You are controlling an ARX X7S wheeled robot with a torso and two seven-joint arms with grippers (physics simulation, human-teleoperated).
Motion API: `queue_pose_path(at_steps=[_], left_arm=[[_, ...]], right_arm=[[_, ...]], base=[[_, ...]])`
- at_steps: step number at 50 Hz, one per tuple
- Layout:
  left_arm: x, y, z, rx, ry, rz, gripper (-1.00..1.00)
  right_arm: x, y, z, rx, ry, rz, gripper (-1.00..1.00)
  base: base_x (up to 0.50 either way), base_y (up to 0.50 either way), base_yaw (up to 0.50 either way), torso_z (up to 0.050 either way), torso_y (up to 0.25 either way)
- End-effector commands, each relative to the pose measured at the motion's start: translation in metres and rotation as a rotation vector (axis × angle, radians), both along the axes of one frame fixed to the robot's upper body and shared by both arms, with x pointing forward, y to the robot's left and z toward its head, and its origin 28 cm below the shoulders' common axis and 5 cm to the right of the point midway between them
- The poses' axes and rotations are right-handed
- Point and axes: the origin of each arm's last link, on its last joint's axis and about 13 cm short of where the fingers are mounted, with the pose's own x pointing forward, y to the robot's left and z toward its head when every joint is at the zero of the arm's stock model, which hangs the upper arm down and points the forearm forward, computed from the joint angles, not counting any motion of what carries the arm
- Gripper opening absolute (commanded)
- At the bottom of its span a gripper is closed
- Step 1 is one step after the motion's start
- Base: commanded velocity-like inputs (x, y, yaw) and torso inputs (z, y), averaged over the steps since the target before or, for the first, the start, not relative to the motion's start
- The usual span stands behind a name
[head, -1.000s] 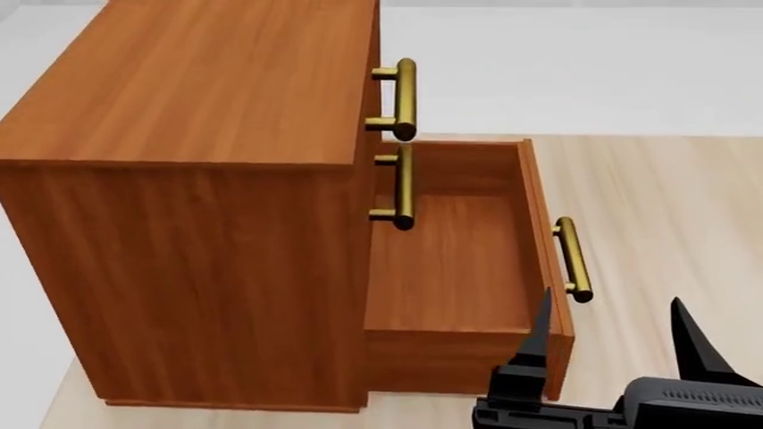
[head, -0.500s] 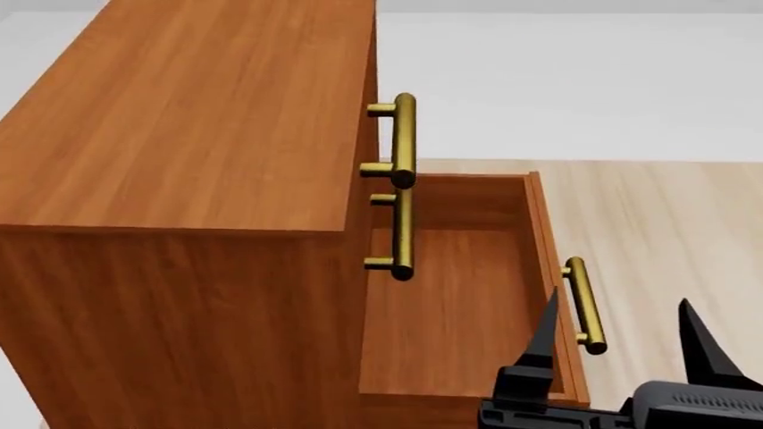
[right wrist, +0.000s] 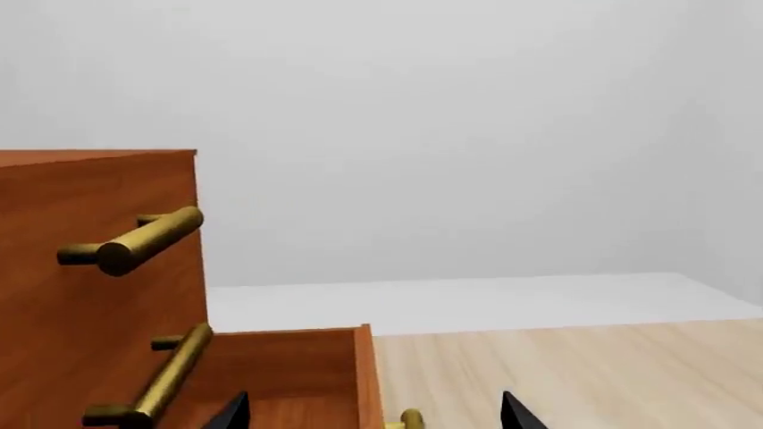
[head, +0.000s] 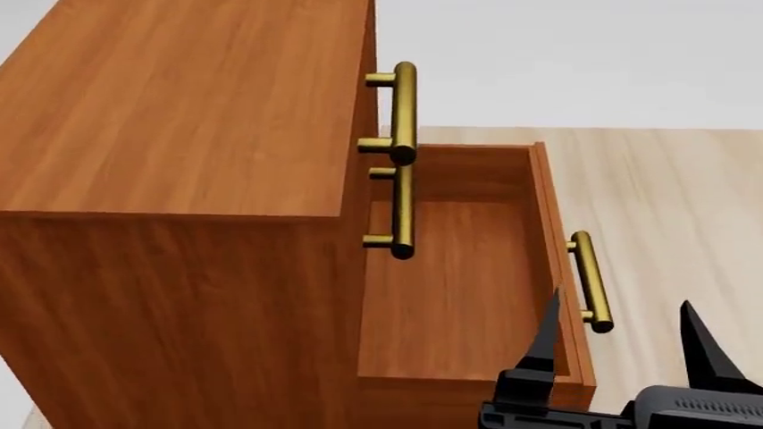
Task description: Put the bowl in the bottom drawer of the cabinet.
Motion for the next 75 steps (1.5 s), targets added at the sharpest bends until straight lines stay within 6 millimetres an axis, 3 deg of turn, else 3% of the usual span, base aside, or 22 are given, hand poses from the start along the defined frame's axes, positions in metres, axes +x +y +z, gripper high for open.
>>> queue_pose_path(at_steps=[1,55,75], left_arm=[[0.0,0.0,0.0,0.002,0.0,-0.002,1.0],[0.001,-0.001,0.001,0.002,0.005,-0.002,1.0],[0.001,-0.002,0.0,-0.004,0.007,-0.013,1.0]], right_arm=[[0.0,0.0,-0.001,0.002,0.0,0.002,1.0],[0.002,0.0,0.0,0.001,0.002,0.003,1.0],[-0.006,-0.008,0.014,-0.035,0.02,-0.033,1.0]], base=[[0.0,0.0,0.0,0.0,-0.15],[0.0,0.0,0.0,0.0,-0.144],[0.0,0.0,0.0,0.0,-0.008]])
